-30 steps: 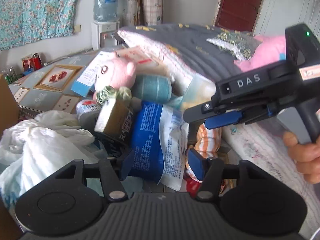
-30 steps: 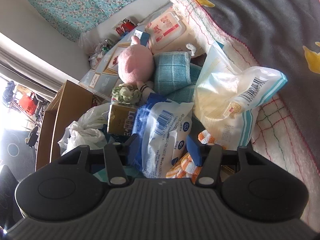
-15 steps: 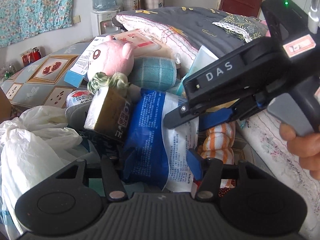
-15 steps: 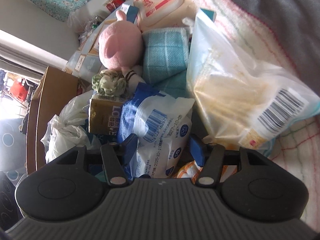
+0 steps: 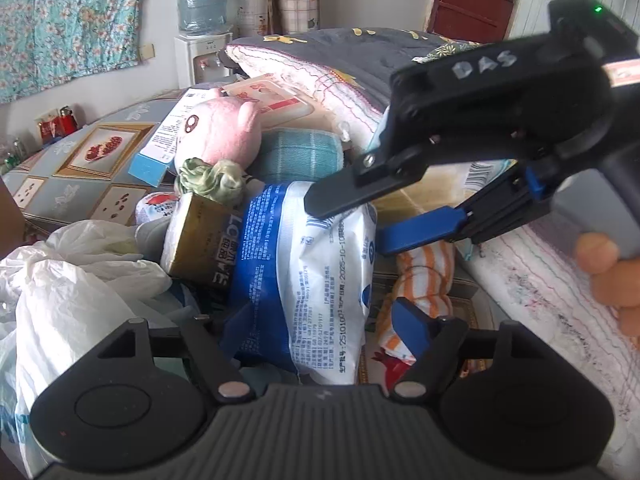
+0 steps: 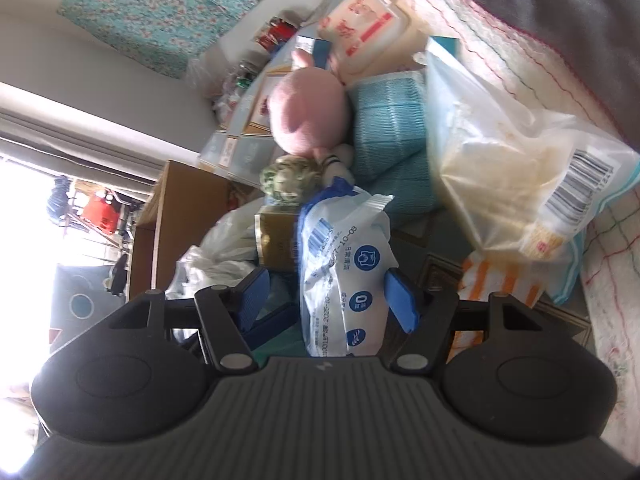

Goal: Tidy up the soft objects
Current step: 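Reach the right gripper down to the blue-and-white packaged bag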

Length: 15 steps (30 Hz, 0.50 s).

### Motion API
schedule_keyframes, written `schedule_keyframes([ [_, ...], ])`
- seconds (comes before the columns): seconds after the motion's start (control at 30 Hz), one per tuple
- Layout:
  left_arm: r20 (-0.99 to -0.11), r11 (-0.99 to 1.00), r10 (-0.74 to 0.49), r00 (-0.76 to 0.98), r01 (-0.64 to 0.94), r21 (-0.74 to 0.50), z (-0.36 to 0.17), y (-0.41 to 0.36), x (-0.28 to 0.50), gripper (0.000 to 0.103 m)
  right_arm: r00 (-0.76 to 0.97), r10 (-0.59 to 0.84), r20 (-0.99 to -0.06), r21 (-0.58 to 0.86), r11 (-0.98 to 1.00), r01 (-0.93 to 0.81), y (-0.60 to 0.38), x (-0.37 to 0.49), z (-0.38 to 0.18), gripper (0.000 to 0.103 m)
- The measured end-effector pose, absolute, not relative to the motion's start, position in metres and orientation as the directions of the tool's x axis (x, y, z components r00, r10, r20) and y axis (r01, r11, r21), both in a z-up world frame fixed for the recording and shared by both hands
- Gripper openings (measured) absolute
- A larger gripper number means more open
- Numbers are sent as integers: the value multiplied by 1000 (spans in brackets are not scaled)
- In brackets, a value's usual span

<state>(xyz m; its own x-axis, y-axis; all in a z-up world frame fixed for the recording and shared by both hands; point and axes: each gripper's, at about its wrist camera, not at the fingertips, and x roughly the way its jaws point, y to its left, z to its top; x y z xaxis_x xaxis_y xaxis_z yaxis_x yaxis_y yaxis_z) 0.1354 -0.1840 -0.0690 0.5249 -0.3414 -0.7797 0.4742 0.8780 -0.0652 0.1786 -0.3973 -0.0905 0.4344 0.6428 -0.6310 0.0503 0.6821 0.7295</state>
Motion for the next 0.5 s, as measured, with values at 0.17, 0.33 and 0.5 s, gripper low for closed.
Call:
schedule_keyframes([
  [0.17,-781,887,-301,548,461,-20,-70,-191,139,77,427,723,-543,799,601,-1,-385,177,-82,63],
  [0.33,-779,893,-254,573,448,39,-73,-201,146,73,476,669,-571,757,653,-8,-379,181,-74,63],
  [0.5,-793,888,-256,553,458,33,-81,-197,148,74,509,520,-686,631,774,60,-394,179,-74,64],
])
